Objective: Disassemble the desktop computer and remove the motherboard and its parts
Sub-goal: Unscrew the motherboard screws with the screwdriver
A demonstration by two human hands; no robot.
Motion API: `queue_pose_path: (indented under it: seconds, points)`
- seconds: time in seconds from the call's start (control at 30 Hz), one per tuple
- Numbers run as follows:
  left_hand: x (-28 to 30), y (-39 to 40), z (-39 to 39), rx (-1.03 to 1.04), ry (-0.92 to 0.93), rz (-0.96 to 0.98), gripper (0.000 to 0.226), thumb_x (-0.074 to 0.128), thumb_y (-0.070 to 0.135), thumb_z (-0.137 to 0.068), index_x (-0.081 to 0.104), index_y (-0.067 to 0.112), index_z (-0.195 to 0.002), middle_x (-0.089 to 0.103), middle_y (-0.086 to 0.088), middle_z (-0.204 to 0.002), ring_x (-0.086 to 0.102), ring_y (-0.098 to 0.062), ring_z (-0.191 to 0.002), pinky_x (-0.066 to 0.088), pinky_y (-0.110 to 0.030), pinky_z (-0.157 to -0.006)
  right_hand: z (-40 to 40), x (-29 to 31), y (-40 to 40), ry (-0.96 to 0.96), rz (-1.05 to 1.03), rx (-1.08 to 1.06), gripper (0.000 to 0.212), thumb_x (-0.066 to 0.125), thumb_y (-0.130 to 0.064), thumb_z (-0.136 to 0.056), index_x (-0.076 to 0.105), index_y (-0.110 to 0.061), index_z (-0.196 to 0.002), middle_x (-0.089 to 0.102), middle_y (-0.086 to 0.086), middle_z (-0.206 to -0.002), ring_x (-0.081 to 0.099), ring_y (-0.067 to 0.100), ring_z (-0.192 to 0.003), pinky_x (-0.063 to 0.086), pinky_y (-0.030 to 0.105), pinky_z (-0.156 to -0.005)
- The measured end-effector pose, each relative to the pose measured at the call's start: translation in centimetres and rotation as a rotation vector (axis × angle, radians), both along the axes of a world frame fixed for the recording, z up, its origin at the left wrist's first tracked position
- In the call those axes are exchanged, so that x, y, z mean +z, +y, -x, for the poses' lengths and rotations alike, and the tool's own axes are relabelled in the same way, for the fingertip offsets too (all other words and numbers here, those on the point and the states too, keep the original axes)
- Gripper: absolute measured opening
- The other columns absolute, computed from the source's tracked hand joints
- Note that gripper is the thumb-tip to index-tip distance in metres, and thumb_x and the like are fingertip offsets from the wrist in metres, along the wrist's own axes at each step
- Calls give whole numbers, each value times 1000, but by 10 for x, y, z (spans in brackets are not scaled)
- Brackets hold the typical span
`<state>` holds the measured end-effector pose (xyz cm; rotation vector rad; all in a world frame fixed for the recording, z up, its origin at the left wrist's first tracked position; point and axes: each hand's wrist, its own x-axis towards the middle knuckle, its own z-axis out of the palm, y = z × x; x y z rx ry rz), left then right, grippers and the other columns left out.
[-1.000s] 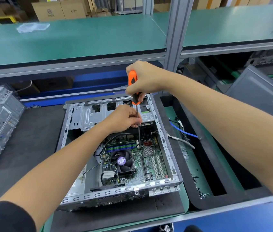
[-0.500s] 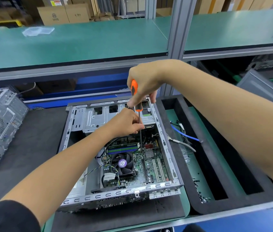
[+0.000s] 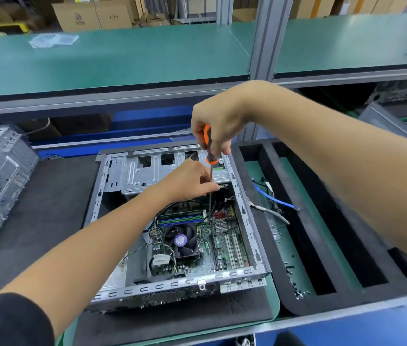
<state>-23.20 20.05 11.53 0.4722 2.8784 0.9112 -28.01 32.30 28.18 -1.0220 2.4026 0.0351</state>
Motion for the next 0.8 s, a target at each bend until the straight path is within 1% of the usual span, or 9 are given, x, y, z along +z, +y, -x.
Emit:
queue_pose_path:
  seconds: [0.1,0.17,0.23,0.3,0.37,0.47,0.57,0.67,0.8]
  points:
    - [13,1,1,-48,-69,-87,14,73,28,-85,72,15,-86,69,10,-78,59,7,-70,44,-16,-69,-4,1,-4,11,-31,65,13,70,-2,-82,66,-9,-92,72,3,-79,72,17,-74,48,23,-60]
    - [29,-1,0,-135,-190,-386,26,66,13,-90,62,11,-115,69,2,-108,64,-2,-100,49,-22,-89,-8,2,-10,31,-56,117,15,67,0,-79,65,-11,-88,72,5,-86,70,20,-77,50,27,-63]
    - [41,-5,-2,-196,-276,-676,35,55,4,-94,50,2,-129,62,-9,-123,60,-19,-118,47,-28,-99,-12,2,-15,64,-84,148,17,63,2,-76,64,-13,-84,70,4,-77,67,21,-71,50,28,-60]
    - [46,-3,-9,-212,-314,-798,31,45,-4,-96,47,-6,-126,61,-22,-118,62,-27,-113,48,-33,-100,-14,1,-17,46,-63,111,14,61,0,-75,63,-10,-83,68,2,-63,69,24,-66,53,28,-58]
    - [45,0,-12,-172,-305,-851,23,41,-12,-95,49,-8,-116,61,-23,-104,68,-25,-97,52,-34,-92,-14,1,-16,25,8,53,7,62,-12,-81,63,-7,-86,68,0,-60,70,24,-63,53,26,-54]
    - [41,8,-11,-67,-214,-856,11,53,-9,-91,56,-2,-99,62,-23,-91,70,-23,-81,55,-29,-81,-9,2,-14,23,20,-33,37,55,-39,-93,61,-3,-91,71,10,-80,69,22,-56,52,27,-51]
    - [37,14,-5,46,-182,-866,7,66,0,-86,63,-5,-90,66,-25,-88,70,-29,-78,56,-31,-78,-9,7,-13,128,-74,-101,61,41,-62,-93,60,-5,-82,71,7,-61,69,19,-49,52,29,-56]
    - [29,17,-4,105,-103,-856,12,77,12,-79,71,2,-80,71,-18,-78,71,-34,-75,59,-40,-80,-9,8,-12,175,-80,-125,58,39,-57,-96,59,-7,-75,67,5,-50,68,18,-47,51,28,-57]
    - [25,17,-8,142,-38,-921,9,83,23,-73,74,19,-73,72,-9,-72,71,-29,-71,58,-45,-80,-5,5,-7,153,45,-53,40,64,-44,-86,55,-13,-62,65,-4,-50,67,16,-54,43,25,-53]
